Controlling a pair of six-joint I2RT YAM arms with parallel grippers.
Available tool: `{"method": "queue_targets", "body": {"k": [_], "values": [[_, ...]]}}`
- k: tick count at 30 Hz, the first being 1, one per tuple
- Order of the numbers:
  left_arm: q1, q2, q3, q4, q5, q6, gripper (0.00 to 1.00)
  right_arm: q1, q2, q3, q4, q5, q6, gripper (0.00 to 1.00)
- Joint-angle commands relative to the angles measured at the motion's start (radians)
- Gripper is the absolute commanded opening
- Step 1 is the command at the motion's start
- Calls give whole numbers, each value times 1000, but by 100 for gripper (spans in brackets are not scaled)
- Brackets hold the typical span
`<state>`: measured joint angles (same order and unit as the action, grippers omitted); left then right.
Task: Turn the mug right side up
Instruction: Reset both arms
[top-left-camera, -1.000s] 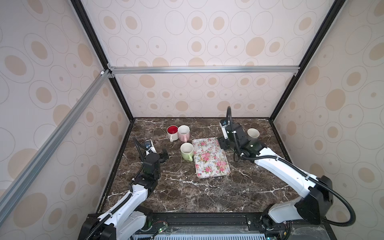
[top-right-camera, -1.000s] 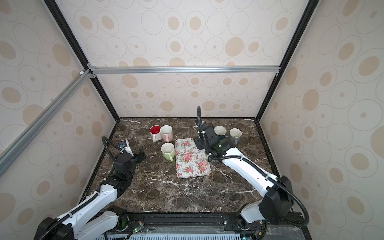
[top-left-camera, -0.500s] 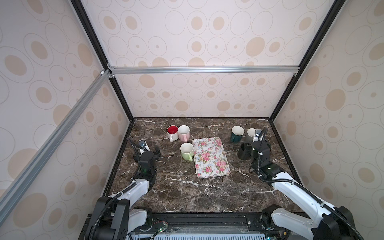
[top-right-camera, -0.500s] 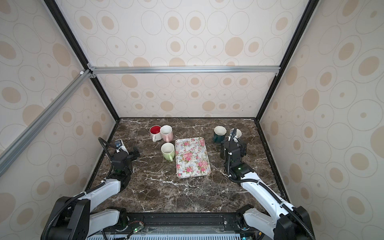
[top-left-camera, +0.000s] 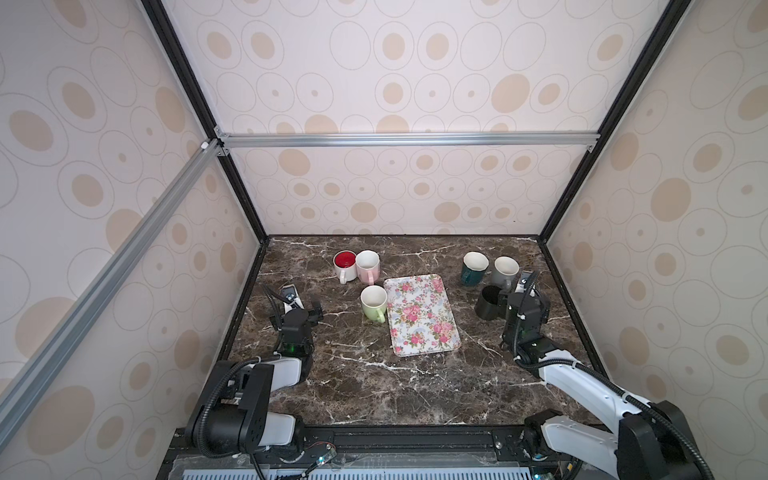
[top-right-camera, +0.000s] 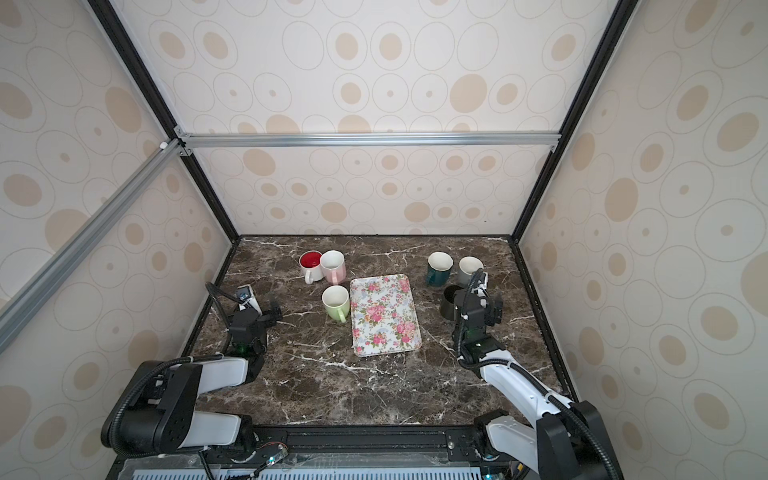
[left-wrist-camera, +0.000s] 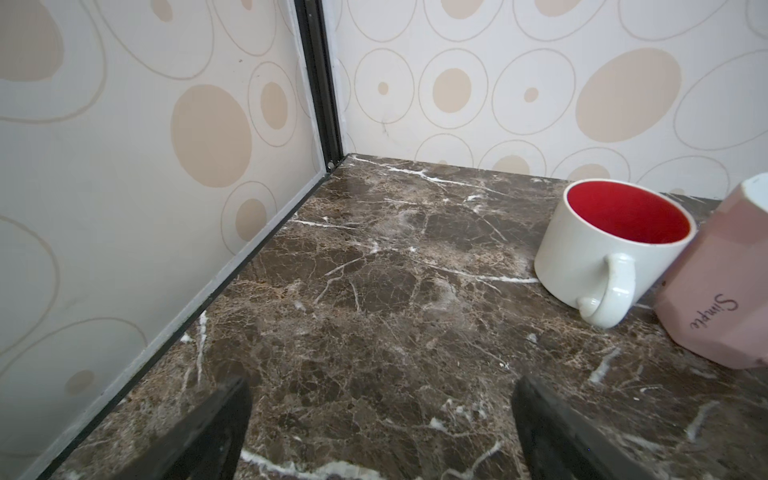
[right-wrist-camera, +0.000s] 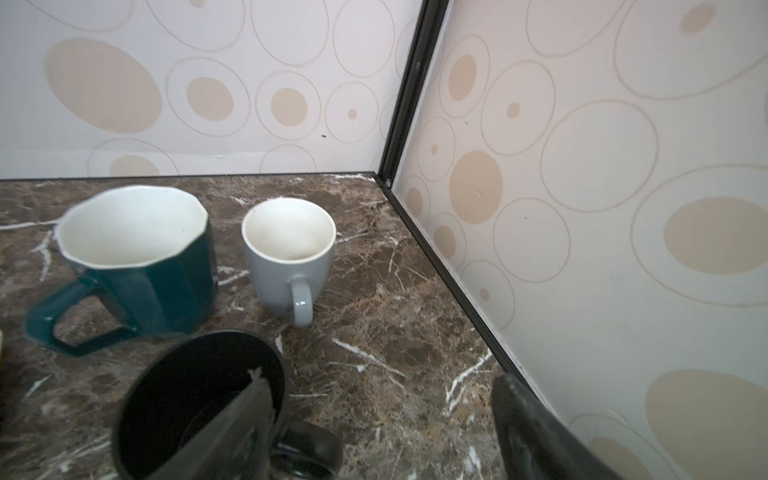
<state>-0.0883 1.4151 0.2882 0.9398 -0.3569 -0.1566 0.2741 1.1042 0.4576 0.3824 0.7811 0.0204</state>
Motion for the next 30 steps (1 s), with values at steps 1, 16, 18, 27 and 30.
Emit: {"method": "queue_targets", "body": {"k": [1, 16, 18, 27, 30], "values": [[9, 13, 27, 56, 38, 41, 98, -31, -8, -46, 60, -27, 36, 85], [60, 117, -71, 373, 145, 89, 98, -185, 284, -41, 285, -246, 120, 85], [67, 170, -84, 467, 201, 110, 98, -200, 324, -39, 322, -266, 123, 85], [65, 163, -75, 438, 217, 119, 98, -212, 384, -40, 370, -492, 39, 86], [65, 161, -72, 429, 217, 120, 98, -201, 451, -67, 498, -518, -3, 89]]}}
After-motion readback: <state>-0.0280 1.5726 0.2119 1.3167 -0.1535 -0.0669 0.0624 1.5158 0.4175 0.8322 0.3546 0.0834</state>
